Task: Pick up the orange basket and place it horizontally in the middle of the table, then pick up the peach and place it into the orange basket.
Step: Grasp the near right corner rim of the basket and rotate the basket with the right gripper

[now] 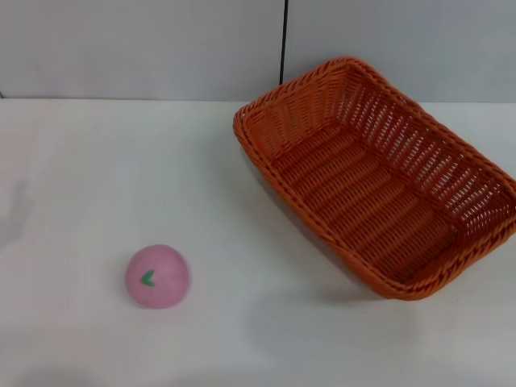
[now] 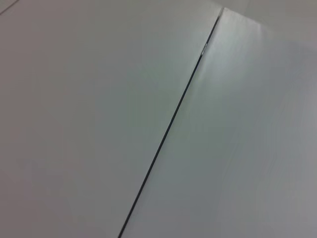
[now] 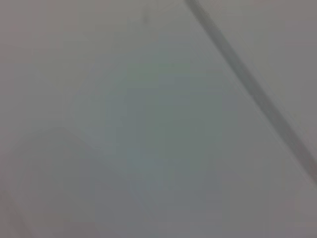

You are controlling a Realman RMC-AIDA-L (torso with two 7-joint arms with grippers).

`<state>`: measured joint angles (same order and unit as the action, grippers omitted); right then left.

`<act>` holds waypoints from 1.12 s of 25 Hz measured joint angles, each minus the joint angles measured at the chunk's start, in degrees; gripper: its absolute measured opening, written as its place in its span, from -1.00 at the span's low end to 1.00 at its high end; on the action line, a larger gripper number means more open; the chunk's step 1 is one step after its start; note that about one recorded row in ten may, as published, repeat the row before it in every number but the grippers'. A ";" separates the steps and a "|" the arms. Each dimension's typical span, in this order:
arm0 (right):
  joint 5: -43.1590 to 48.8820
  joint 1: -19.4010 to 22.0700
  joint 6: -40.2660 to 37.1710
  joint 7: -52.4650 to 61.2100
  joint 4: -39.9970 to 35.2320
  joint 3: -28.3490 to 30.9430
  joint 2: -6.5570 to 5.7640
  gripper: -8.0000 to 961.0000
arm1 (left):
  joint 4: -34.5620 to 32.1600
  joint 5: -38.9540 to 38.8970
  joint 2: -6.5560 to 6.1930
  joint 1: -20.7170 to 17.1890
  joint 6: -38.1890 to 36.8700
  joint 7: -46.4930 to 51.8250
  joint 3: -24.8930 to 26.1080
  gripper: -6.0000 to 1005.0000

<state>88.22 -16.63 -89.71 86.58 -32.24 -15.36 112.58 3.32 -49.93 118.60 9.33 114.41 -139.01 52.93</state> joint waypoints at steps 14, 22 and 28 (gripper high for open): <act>44.97 -18.71 -18.66 32.57 -22.80 -4.05 -8.13 0.46 | 1.22 0.37 0.02 1.32 -0.46 -0.11 -1.32 0.60; 50.78 -24.86 -12.76 36.98 -21.30 -15.80 -8.42 0.41 | 0.46 0.36 -0.22 2.17 -0.64 -0.15 -2.37 0.60; 52.64 -27.20 -11.28 39.56 -19.98 -21.17 -8.20 0.38 | 0.45 0.28 -0.28 1.71 -0.32 -0.15 -2.12 0.60</act>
<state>140.86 -43.82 -100.99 126.14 -52.23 -36.53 104.38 3.78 -49.65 118.32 11.04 114.09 -139.16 50.81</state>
